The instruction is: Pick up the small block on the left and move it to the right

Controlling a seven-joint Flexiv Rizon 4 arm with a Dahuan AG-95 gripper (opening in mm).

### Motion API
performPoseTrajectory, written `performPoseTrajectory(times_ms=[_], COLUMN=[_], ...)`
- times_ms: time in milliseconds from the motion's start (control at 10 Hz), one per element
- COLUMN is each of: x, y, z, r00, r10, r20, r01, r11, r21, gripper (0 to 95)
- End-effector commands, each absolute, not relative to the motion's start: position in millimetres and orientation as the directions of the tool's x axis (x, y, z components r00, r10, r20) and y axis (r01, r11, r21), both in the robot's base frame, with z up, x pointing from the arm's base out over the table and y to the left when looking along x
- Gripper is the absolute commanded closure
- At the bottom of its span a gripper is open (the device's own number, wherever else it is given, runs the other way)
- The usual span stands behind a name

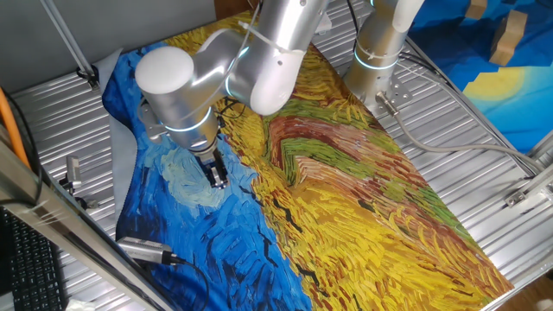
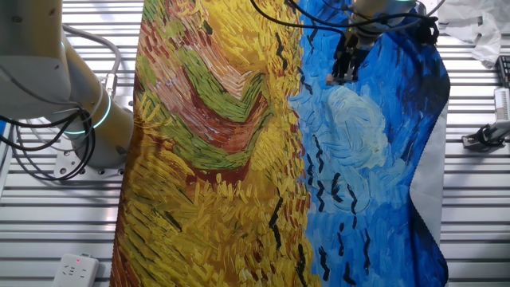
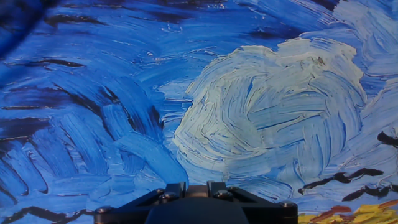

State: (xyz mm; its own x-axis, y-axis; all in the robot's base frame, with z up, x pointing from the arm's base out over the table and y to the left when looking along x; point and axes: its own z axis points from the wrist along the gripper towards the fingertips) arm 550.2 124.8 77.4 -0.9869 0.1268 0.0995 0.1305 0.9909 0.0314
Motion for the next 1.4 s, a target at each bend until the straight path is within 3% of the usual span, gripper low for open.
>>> performPoseTrajectory(times_ms=[100,1400], x=[550,550], y=[125,126], z=[77,39], r00=[-0.987,-0.989], r10=[0.128,0.121], r20=[0.099,0.081], r01=[0.131,0.124], r11=[0.991,0.992], r21=[0.031,0.026], gripper=[95.0,95.0])
